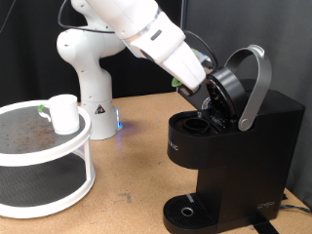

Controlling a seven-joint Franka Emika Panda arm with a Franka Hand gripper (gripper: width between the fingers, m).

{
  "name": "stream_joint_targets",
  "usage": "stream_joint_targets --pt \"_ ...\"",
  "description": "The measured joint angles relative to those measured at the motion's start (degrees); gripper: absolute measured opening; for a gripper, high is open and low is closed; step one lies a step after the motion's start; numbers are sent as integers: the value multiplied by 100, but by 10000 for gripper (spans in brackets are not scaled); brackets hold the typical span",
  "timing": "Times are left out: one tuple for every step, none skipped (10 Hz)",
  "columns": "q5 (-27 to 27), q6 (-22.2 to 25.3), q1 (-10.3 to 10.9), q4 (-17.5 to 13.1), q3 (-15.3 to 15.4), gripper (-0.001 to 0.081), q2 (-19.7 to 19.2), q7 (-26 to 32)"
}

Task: Make a cup of coffee with the keurig machine

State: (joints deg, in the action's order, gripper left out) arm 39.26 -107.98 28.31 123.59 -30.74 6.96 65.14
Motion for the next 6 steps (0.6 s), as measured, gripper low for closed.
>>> stream_joint_targets --pt "0 -132 1 43 52 450 -45 0" --pt "-3 -220 2 66 89 450 -116 -1" --pt "-6 -307 2 93 126 450 -190 -1" --pt "-6 -368 2 109 157 450 -275 -1" --pt "-6 -431 2 133 181 450 -347 -1" --pt "-6 -501 2 155 201 450 -418 -1"
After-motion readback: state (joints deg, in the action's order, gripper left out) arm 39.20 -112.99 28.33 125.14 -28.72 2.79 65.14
